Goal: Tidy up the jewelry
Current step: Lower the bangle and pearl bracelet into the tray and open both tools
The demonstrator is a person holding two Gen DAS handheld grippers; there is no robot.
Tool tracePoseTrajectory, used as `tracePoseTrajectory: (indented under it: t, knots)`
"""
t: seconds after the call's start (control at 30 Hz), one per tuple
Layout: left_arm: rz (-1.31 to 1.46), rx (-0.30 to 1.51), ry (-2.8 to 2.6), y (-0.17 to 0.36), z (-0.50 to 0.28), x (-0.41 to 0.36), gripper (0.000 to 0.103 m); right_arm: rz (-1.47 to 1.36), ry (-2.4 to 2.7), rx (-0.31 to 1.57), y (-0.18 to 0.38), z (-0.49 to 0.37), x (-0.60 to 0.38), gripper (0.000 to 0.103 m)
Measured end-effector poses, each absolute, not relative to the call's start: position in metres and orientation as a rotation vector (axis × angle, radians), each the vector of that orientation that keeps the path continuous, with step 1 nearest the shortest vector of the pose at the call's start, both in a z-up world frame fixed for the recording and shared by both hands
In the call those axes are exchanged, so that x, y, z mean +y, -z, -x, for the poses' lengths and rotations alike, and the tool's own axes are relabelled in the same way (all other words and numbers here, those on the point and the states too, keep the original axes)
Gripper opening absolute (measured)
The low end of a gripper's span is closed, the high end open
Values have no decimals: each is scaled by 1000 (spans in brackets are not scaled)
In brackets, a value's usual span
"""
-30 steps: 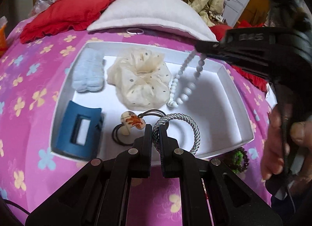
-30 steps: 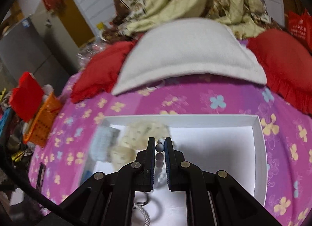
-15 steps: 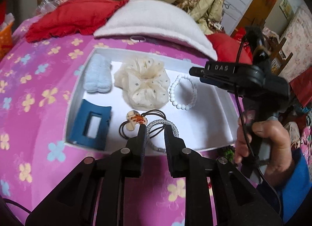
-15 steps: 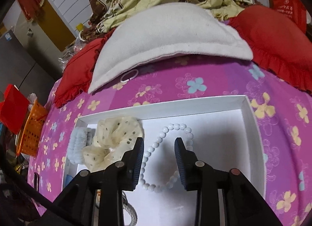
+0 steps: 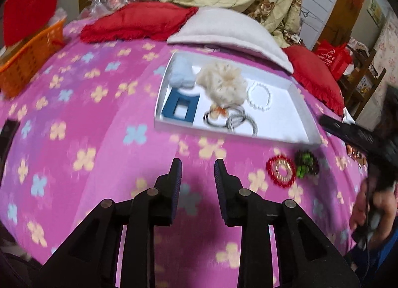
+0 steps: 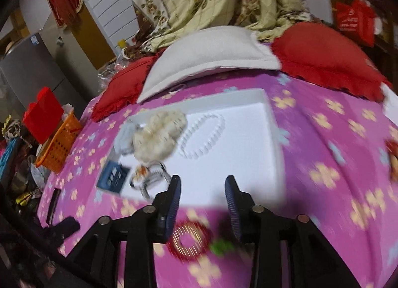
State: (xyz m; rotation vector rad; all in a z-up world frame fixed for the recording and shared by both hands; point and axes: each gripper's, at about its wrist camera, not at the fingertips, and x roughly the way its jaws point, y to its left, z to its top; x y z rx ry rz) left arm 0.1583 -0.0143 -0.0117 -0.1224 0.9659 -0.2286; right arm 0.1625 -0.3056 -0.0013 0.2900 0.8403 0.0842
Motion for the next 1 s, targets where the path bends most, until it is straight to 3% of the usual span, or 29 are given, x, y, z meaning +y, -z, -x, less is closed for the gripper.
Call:
tracePoseTrajectory:
  t: [0.33, 0.63, 1.0]
  knots:
    - [51, 1017, 323, 25, -137, -63, 26, -401, -6, 834, 32, -77, -346, 38]
    - [-59, 1039, 406, 45, -168, -121, 25, -409, -53, 799, 37, -59, -341, 39]
    - [-81, 1075, 415, 69, -199, -138, 24, -441, -89, 810, 52, -62, -341, 39]
